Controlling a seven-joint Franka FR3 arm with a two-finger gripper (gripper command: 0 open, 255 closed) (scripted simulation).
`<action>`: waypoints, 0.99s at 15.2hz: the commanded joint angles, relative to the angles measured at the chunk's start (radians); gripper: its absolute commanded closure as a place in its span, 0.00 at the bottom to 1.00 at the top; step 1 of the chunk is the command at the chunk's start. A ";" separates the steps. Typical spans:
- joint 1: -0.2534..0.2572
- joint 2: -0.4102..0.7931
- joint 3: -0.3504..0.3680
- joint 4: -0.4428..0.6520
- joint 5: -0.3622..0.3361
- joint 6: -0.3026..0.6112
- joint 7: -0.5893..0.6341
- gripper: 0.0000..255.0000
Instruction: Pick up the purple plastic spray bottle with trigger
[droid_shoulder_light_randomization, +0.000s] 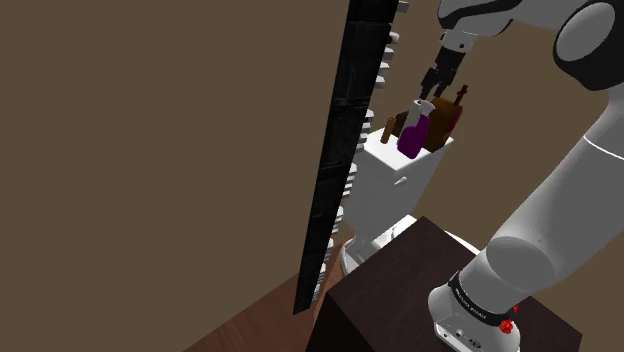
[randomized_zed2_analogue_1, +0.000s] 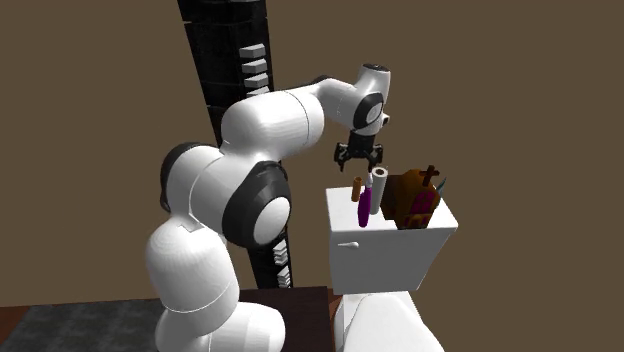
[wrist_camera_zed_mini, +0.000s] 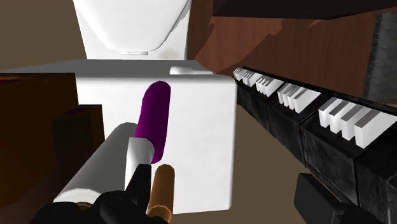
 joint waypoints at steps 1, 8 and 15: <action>-0.028 0.072 -0.019 0.066 0.034 -0.010 -0.049 0.00; -0.081 0.202 -0.028 0.141 0.099 0.019 -0.117 0.00; -0.080 0.208 -0.025 0.100 0.105 0.065 -0.123 1.00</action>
